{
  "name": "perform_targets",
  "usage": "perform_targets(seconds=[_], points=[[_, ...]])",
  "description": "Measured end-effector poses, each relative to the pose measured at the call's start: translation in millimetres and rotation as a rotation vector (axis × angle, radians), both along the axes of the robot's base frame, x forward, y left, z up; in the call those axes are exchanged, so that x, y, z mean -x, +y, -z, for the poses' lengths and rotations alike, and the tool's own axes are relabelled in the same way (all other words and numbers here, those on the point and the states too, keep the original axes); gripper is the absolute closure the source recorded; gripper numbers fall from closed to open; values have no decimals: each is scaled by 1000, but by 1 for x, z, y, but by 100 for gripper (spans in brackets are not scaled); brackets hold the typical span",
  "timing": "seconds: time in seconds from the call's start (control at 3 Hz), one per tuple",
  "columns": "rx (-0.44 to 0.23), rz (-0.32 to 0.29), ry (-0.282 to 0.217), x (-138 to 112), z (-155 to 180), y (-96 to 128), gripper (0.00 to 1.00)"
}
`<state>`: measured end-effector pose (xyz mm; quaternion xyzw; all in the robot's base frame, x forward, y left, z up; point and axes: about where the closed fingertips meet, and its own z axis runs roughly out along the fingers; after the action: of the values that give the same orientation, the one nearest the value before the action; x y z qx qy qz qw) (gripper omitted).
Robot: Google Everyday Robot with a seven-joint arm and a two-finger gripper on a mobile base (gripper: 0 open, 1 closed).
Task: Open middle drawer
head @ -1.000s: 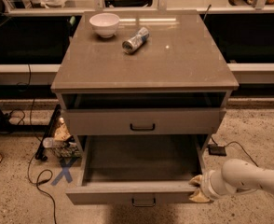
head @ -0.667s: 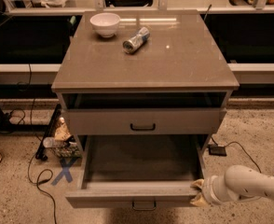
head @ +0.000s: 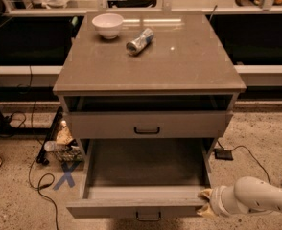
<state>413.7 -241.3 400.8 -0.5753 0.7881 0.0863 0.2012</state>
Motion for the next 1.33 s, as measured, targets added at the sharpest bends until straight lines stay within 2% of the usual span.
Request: perform_targets(seconds=[1.0, 1.33], points=[[-2, -3, 3, 0, -3, 2, 11], [-1, -2, -13, 0, -10, 0, 0]])
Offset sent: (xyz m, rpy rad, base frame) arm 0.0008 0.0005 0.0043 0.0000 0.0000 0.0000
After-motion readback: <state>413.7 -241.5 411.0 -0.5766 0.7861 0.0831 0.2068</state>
